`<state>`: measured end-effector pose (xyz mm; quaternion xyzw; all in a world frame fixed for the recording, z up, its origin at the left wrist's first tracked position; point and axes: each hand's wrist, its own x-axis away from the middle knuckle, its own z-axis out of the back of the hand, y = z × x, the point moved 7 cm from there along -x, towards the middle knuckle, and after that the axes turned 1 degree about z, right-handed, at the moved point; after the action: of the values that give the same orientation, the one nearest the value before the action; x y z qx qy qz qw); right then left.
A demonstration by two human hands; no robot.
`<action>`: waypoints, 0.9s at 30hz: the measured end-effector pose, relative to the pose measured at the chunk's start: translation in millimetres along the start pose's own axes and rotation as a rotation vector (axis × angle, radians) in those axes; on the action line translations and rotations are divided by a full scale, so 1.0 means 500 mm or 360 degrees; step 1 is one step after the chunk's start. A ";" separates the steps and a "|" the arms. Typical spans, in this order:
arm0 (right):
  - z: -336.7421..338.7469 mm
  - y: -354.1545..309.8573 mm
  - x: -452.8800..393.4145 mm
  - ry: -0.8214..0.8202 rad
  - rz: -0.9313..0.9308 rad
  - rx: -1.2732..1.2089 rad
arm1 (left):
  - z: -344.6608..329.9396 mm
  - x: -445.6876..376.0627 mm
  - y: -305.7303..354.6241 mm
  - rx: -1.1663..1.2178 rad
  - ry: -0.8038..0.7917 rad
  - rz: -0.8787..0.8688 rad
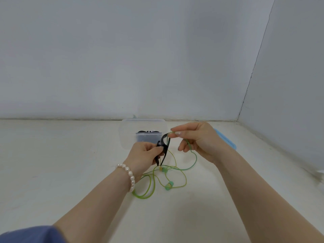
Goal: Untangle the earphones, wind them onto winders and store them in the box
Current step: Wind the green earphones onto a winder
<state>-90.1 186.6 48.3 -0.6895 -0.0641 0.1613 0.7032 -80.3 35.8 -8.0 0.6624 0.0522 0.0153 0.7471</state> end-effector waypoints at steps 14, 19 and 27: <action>-0.090 0.098 0.022 -0.0469 -0.0572 0.0436 | 0.019 0.011 0.035 0.0527 0.0243 -0.0090; -0.058 0.101 0.011 -0.0385 -0.0585 0.0681 | -0.011 0.028 0.046 0.0434 0.0000 -0.0176; 0.058 0.069 -0.005 0.0006 -0.0467 0.0740 | -0.042 0.047 0.049 -0.0114 -0.0266 -0.0243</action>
<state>-106.1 213.1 15.5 -0.4931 -0.1232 0.0668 0.8586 -57.9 61.7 12.3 0.6283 0.0393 -0.0950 0.7711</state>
